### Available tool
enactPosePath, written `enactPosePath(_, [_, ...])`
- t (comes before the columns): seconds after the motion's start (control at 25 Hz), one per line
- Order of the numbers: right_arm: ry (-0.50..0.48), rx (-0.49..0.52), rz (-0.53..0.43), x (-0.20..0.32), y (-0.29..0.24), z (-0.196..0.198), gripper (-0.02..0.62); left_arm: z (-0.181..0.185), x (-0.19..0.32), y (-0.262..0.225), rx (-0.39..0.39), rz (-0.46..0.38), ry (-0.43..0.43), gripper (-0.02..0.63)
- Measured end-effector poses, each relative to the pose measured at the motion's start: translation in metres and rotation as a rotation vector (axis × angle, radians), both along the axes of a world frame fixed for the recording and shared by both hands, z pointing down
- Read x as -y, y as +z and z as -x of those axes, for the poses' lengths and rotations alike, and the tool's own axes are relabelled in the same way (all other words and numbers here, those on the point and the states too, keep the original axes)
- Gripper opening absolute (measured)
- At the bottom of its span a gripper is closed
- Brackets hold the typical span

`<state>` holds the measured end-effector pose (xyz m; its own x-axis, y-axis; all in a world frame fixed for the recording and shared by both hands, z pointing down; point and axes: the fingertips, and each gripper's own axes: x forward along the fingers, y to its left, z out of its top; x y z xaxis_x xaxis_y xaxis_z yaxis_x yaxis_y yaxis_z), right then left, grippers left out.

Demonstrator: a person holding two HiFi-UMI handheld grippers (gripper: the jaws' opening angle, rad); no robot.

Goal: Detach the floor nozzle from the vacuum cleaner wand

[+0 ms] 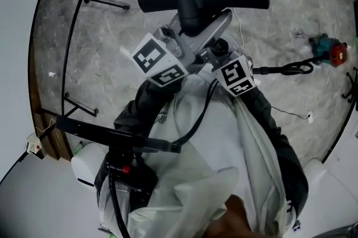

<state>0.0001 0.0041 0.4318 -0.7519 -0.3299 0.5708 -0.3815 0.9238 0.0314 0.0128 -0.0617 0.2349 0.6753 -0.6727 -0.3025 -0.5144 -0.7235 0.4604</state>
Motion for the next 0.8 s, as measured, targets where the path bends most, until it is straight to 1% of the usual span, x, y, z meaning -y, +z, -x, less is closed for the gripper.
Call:
enactPosePath(0.04, [-0.070,0.021,0.028,-0.007,-0.002,0.003,0.038,-0.001,-0.006,-0.005,-0.010,-0.040,0.042,0.074])
enactPosePath(0.08, [-0.164,0.044,0.071,-0.018,-0.005,0.005,0.039,-0.004,-0.015,-0.010,-0.025,-0.092,0.102,0.075])
enactPosePath(0.16, [-0.395,0.094,0.190,-0.045,-0.012,0.003,0.040,-0.011,-0.038,-0.024,-0.064,-0.208,0.249,0.075])
enactPosePath(0.2, [-0.503,0.113,0.254,-0.056,-0.017,-0.001,0.040,-0.014,-0.046,-0.029,-0.082,-0.253,0.313,0.075])
enactPosePath(0.24, [-0.582,0.127,0.310,-0.064,-0.020,-0.004,0.040,-0.017,-0.051,-0.033,-0.098,-0.279,0.352,0.074])
enactPosePath(0.28, [-0.620,0.136,0.348,-0.067,-0.023,-0.007,0.040,-0.017,-0.051,-0.034,-0.111,-0.285,0.362,0.074])
enactPosePath(0.32, [-0.612,0.142,0.361,-0.065,-0.023,-0.007,0.040,-0.017,-0.047,-0.033,-0.117,-0.272,0.350,0.074])
enactPosePath(0.36, [-0.568,0.143,0.352,-0.061,-0.021,-0.006,0.040,-0.016,-0.042,-0.030,-0.117,-0.247,0.330,0.074])
enactPosePath(0.4, [-0.503,0.136,0.324,-0.056,-0.019,-0.003,0.038,-0.014,-0.037,-0.026,-0.115,-0.221,0.309,0.074])
enactPosePath(0.48, [-0.337,0.092,0.227,-0.042,-0.012,0.001,0.037,-0.008,-0.030,-0.019,-0.108,-0.172,0.247,0.074])
enactPosePath(0.52, [-0.240,0.059,0.166,-0.032,-0.008,0.002,0.037,-0.004,-0.025,-0.014,-0.099,-0.135,0.194,0.074])
enactPosePath(0.6, [-0.053,-0.011,0.055,-0.014,0.001,-0.003,0.037,0.002,-0.011,-0.001,-0.069,-0.036,0.064,0.075])
enactPosePath(0.64, [0.015,-0.040,0.019,-0.008,0.005,-0.007,0.037,0.003,-0.006,0.006,-0.054,0.007,0.015,0.074])
enactPosePath(0.68, [0.056,-0.059,0.000,-0.004,0.009,-0.011,0.037,0.002,-0.003,0.011,-0.044,0.034,-0.008,0.074])
enactPosePath(0.72, [0.070,-0.063,-0.005,-0.003,0.010,-0.013,0.037,0.000,-0.002,0.014,-0.039,0.042,-0.012,0.074])
enactPosePath(0.76, [0.055,-0.054,0.001,-0.004,0.011,-0.011,0.037,-0.001,-0.003,0.014,-0.037,0.036,-0.002,0.074])
enactPosePath(0.8, [0.019,-0.038,0.015,-0.007,0.010,-0.009,0.037,-0.002,-0.005,0.012,-0.039,0.017,0.021,0.074])
